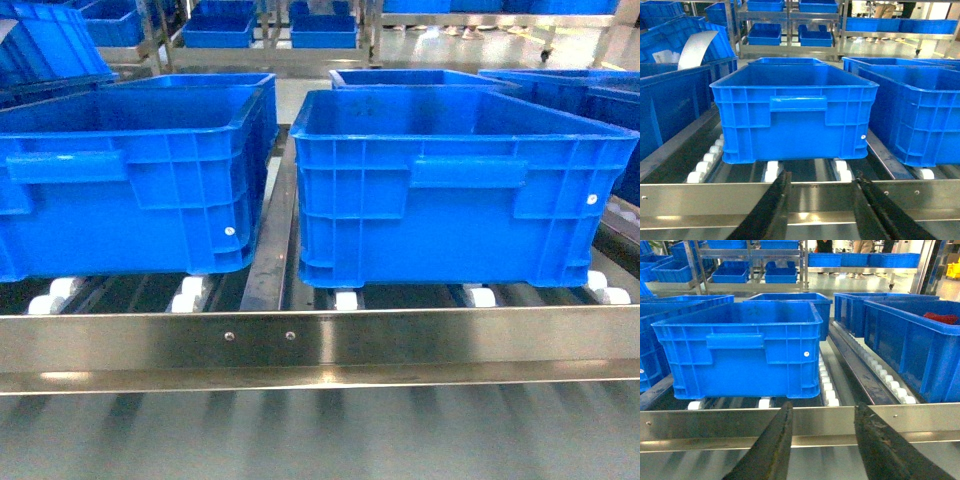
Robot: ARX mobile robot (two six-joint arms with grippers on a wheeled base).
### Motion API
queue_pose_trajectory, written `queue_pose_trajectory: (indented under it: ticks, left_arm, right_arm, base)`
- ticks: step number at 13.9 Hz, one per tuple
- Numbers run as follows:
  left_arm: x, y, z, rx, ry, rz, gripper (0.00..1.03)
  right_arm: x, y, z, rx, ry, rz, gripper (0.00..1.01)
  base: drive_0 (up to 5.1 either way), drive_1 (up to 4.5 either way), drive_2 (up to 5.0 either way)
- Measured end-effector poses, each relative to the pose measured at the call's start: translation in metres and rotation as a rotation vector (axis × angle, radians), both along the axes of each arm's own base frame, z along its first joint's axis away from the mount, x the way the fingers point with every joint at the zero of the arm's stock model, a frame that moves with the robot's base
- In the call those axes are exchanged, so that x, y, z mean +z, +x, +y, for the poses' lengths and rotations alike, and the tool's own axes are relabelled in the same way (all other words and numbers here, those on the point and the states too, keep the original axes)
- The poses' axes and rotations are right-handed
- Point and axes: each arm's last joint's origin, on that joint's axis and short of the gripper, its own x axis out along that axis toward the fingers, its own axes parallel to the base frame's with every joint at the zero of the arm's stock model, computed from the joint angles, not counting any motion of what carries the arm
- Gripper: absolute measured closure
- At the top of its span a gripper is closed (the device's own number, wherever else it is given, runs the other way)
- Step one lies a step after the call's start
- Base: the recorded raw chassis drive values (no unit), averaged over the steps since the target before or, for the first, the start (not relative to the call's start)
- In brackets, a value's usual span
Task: Sort blue parts and orange caps into right shelf containers
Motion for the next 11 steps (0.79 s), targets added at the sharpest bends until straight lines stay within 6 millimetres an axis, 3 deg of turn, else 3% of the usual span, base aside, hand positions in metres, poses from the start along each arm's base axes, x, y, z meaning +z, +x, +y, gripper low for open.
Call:
queue_pose_trajectory:
  ticks: [4, 5, 6, 11]
  left_arm:
    - [0.0000, 0.0000, 0.0000, 0.000, 0.000, 0.000, 0.24]
    - [0.0000, 0.0000, 0.0000, 0.000, 0.000, 0.000, 0.09]
    - [0.0000, 0.0000, 0.0000, 0.000, 0.000, 0.000, 0.04]
    - [0.0000, 0.0000, 0.0000, 0.000, 0.000, 0.000, 0.05]
  right_arm:
    - [0.0000, 0.0000, 0.0000, 0.000, 0.000, 0.000, 0.21]
    - [0.0000, 0.0000, 0.0000, 0.000, 0.000, 0.000, 0.07]
    - [0.0000, 0.0000, 0.0000, 0.000, 0.003, 0.000, 0.02]
    - [0.0000, 0.0000, 0.0000, 0.000, 0.003, 0.000, 0.03]
  base:
    - [0.0, 0.00, 0.0]
    - [0.0, 0.00, 0.0]
    - [0.0, 0.00, 0.0]
    - [0.0, 0.00, 0.0]
